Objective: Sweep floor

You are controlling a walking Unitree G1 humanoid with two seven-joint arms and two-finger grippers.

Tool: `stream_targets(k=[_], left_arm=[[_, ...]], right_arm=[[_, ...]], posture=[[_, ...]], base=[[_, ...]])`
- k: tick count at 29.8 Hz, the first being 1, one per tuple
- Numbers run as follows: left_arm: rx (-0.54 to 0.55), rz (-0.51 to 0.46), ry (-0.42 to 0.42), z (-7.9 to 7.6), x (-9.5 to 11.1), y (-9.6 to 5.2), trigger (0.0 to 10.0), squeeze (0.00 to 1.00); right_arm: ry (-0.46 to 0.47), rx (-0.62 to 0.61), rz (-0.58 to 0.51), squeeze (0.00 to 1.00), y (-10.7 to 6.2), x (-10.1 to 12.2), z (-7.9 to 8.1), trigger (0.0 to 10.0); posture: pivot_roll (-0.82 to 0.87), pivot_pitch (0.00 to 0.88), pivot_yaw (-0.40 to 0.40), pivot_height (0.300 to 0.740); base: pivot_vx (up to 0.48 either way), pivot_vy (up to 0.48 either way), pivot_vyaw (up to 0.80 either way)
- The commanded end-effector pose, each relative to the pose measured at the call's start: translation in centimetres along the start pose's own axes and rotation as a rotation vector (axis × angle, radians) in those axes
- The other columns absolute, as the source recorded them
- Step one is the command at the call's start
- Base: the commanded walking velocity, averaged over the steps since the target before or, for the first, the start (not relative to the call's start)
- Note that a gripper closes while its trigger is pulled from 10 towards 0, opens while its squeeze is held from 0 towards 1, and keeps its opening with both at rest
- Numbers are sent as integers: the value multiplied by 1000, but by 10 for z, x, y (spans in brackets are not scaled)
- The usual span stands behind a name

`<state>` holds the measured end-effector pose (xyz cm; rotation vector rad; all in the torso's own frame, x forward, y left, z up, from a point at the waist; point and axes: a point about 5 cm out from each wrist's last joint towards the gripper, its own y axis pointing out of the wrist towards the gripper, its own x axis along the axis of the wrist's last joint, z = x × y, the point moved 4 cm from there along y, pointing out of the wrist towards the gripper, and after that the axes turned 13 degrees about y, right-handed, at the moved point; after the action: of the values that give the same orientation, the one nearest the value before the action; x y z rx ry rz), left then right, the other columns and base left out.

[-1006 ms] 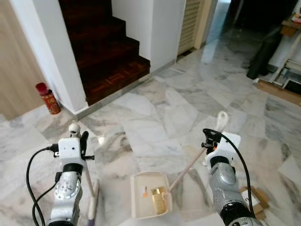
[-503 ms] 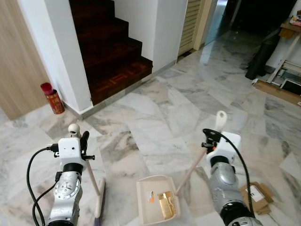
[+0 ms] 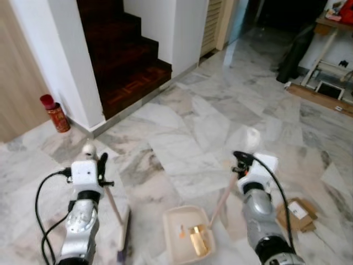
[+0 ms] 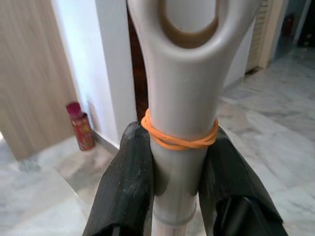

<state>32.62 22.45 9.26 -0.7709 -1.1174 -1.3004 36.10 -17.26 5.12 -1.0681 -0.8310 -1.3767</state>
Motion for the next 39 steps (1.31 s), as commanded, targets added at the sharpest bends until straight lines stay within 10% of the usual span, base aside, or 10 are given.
stream_targets(k=[1,39], left_arm=[[-3,-31,2,-3,9,2,10000,0],[18,-13,23,10,4,3,10000,0]], right_arm=[[22,-5,-49,0,4,14,-3,10000],[28,-3,-55,0,5,15,0,10000]], posture=[[110,0,-42,740],[111,0,-31,740]], base=[[0,307,0],[0,310,0]])
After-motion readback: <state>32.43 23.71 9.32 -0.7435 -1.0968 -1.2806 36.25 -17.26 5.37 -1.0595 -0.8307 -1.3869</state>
